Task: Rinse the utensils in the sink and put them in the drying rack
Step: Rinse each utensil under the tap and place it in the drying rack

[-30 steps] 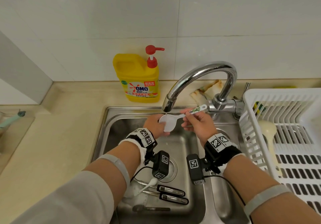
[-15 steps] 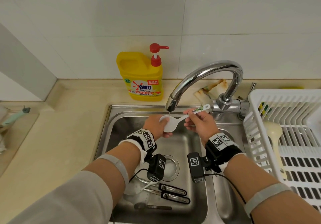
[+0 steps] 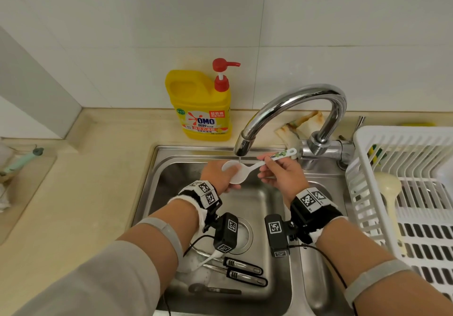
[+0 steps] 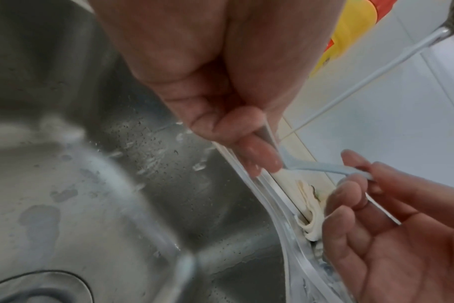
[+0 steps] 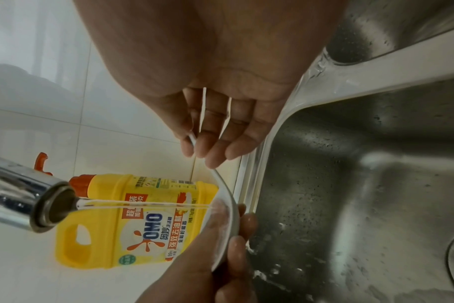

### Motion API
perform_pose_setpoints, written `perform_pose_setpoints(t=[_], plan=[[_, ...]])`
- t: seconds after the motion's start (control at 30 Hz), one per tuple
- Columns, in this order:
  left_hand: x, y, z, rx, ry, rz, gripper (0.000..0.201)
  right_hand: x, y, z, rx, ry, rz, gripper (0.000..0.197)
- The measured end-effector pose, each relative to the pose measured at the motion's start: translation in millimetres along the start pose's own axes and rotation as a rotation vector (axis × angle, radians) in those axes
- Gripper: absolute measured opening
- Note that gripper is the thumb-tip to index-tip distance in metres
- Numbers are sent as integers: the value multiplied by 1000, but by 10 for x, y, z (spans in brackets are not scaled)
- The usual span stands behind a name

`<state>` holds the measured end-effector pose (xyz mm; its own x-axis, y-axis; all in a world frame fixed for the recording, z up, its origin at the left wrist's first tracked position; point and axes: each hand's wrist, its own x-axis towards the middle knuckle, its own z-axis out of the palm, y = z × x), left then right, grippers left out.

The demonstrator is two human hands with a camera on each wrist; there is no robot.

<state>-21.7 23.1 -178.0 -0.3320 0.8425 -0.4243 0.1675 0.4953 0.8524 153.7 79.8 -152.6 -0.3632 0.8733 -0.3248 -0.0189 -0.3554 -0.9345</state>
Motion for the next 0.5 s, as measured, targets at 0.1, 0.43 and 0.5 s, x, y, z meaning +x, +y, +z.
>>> perform_pose_setpoints(t=[0.1, 0.43, 0.5], plan=[[-13, 66, 39, -70, -36, -51, 25, 15, 22, -2, -8, 52, -12, 21], [61, 66, 228, -201, -64, -50, 52, -25, -112, -72, -66, 50, -77, 14], [18, 78, 229, -183, -82, -40, 29, -29, -159, -71, -83, 36, -96, 13]])
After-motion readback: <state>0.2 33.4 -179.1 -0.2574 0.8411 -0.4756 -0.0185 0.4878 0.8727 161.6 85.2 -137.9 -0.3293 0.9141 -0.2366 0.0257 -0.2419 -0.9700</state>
